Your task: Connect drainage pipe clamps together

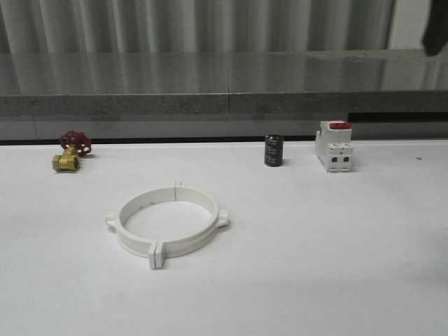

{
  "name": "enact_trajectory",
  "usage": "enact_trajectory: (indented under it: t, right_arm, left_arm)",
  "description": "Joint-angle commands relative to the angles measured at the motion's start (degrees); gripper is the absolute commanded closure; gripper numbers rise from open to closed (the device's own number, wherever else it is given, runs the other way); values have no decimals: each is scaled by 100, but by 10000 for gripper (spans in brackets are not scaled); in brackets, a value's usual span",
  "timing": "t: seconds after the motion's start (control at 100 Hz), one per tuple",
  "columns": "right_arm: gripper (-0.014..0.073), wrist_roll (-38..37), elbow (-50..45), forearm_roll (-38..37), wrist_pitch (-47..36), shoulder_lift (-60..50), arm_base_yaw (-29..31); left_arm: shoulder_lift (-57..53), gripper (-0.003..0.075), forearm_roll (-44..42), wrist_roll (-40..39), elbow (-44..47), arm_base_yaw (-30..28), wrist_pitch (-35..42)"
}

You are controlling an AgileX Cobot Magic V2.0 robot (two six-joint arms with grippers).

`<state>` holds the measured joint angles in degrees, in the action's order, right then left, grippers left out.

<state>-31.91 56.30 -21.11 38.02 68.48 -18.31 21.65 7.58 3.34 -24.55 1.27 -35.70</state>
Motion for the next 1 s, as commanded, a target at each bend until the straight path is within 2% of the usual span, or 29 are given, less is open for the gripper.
enact_trajectory:
  t: [0.0,0.1,0.19,0.3,0.37,0.46,0.99]
  right_arm:
    - [170,117,-320,-142,-182,-829,175]
    - [187,191,-773,-165,50,-1611,218]
    - [254,312,-1128,-165,367,-2263,218]
    - [412,312,-1469,-180,663,-2906,218]
    - [546,312,-1647,-209,687,-3265,218]
    - [669,312,-1797,-239,647,-3515,218]
    - [662,312,-1827,-251,849,-3609,218]
  left_arm:
    - [30,741,97,8,-149,-15,396]
    - [30,741,97,8,-149,-15,396]
    - [30,741,97,8,-149,-15,396]
    - [30,741,97,8,-149,-15,396]
    - [30,741,97,8,-149,-15,396]
    - [30,741,97,8,-149,-15,396]
    - [30,741,97,8,-149,-15,396]
